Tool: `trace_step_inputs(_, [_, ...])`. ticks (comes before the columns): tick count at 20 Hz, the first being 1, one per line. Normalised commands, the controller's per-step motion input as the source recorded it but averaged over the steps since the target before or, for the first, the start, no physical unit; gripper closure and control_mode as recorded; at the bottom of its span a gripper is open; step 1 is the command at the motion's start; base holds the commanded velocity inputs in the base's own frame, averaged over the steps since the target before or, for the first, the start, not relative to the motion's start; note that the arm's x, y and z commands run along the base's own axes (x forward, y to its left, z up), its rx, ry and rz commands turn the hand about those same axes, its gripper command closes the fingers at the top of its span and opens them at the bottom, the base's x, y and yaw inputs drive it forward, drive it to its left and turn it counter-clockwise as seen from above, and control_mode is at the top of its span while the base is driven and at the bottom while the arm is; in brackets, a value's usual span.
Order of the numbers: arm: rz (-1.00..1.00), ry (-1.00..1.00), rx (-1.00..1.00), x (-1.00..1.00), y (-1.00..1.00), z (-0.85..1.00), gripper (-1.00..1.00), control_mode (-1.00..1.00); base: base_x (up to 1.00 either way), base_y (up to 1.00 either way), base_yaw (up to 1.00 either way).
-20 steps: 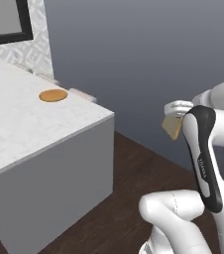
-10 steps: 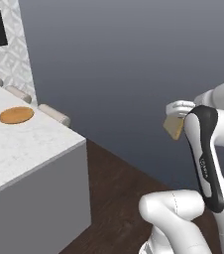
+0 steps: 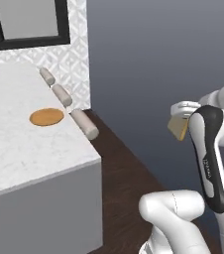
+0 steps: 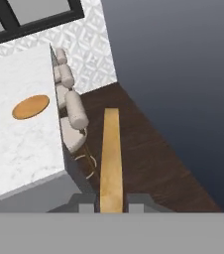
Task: Start the toaster. Once the lever pops up, take the bread to the plate on the dining counter.
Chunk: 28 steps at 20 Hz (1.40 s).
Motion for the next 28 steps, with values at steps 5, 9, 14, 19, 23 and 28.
trace_step_inputs(5, [0.0, 0.0, 0.0, 0.0, 0.0, 0.0, 1.0, 1.0, 0.58, -0.96, 0.53])
trace_step_inputs(9, [0.0, 0.0, 0.0, 0.0, 0.0, 0.0, 1.0, 1.0, 0.7, -0.71, 0.44])
trace_step_inputs(14, [0.0, 0.0, 0.0, 0.0, 0.0, 0.0, 1.0, 1.0, 0.96, -0.11, 0.32])
trace_step_inputs(19, [0.0, 0.0, 0.0, 0.0, 0.0, 0.0, 1.0, 1.0, 1.0, 0.0, 0.24])
trace_step_inputs(23, [0.0, 0.0, 0.0, 0.0, 0.0, 0.0, 1.0, 1.0, 0.97, -0.17, 0.25])
trace_step_inputs(28, [0.0, 0.0, 0.0, 0.0, 0.0, 0.0, 1.0, 1.0, 0.78, -0.01, 0.33])
